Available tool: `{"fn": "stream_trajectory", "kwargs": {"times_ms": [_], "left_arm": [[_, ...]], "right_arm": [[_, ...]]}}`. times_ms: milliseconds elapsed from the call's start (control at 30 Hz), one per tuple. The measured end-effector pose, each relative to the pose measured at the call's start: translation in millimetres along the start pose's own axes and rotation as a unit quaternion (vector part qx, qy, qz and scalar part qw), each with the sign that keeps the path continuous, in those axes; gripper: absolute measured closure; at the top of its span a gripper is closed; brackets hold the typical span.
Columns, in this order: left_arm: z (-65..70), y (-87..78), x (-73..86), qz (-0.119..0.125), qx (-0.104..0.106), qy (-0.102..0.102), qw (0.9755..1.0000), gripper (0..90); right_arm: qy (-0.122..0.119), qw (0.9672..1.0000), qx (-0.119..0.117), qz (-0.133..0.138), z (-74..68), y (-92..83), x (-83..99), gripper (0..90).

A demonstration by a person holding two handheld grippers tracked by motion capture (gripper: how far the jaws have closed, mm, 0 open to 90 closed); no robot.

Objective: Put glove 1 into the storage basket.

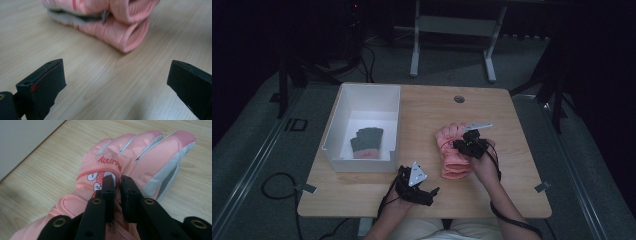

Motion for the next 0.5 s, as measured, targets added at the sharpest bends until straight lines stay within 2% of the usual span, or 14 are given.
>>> {"fn": "stream_trajectory", "kwargs": {"times_ms": [67, 100, 133, 167, 200, 267, 300, 333, 367, 400, 433, 467, 500], "left_arm": [[-0.2, -2.7, -3.2, 0.015, 0.003, -0.001, 0.9999, 1.4], [-0.2, -2.7, -3.2, 0.015, 0.003, -0.001, 0.9999, 1.8], [-1.8, -4.1, -4.5, 0.019, 0.002, -0.004, 0.9998, 1.8], [-1.8, -4.1, -4.5, 0.019, 0.002, -0.004, 0.9998, 1.9], [-2.6, -6.0, -6.6, 0.031, 0.004, -0.007, 0.9995, 2.5], [-3.4, -7.0, -6.7, 0.033, 0.005, -0.01, 0.9994, 3.0], [-3.4, -7.0, -6.7, 0.033, 0.005, -0.01, 0.9994, 3.0], [-3.7, -7.1, -6.8, 0.032, 0.006, -0.013, 0.9994, 3.1], [-3.7, -7.0, -7.0, 0.03, 0.007, -0.017, 0.9994, 3.1], [-3.6, -6.5, -6.5, 0.021, 0.01, -0.023, 0.9995, 3.1], [-3.6, -6.5, -6.5, 0.021, 0.01, -0.023, 0.9995, 3.0], [-3.9, -6.0, -4.2, 0.005, -0.004, -0.015, 0.9999, 3.0], [-3.9, -6.0, -4.2, 0.005, -0.004, -0.015, 0.9999, 3.0]], "right_arm": [[-0.005, 1.0, -0.002, 0.005, -1.2, -2.5, -2.8, 75.4], [-0.005, 1.0, -0.002, 0.005, -1.2, -2.5, -2.8, 75.4], [-0.009, 0.9998, -0.01, 0.017, -3.0, -8.3, -6.7, 65.5], [-0.009, 0.9998, -0.01, 0.017, -3.0, -8.3, -6.7, 65.5], [-0.01, 0.9994, -0.017, 0.03, -3.9, -15.3, -10.3, 54.6], [-0.006, 0.9986, -0.025, 0.046, -3.8, -23.2, -14.1, 44.5], [-0.006, 0.9986, -0.025, 0.046, -3.8, -23.2, -14.1, 44.5], [-0.003, 0.9975, -0.032, 0.063, -2.3, -32.4, -17.7, 35.9], [-0.003, 0.9975, -0.032, 0.063, -2.3, -32.4, -17.7, 35.9], [0.002, 0.9958, -0.048, 0.078, -1.2, -41.1, -19.9, 26.4], [0.002, 0.9958, -0.048, 0.078, -1.2, -41.1, -19.9, 26.4], [-0.004, 0.9947, -0.056, 0.086, 0.6, -48.6, -20.1, 17.9], [-0.004, 0.9947, -0.056, 0.086, 0.6, -48.6, -20.1, 17.9]]}}
Point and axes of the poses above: each handheld gripper's, and its own axes: y roughly forward along the jaws, x roughly out of its underside, z roughly to its right, the point moved 9 cm from there along y, roughly forward along the jaws, and after that the axes turned 3 degrees about -z, right-handed, at the moved point
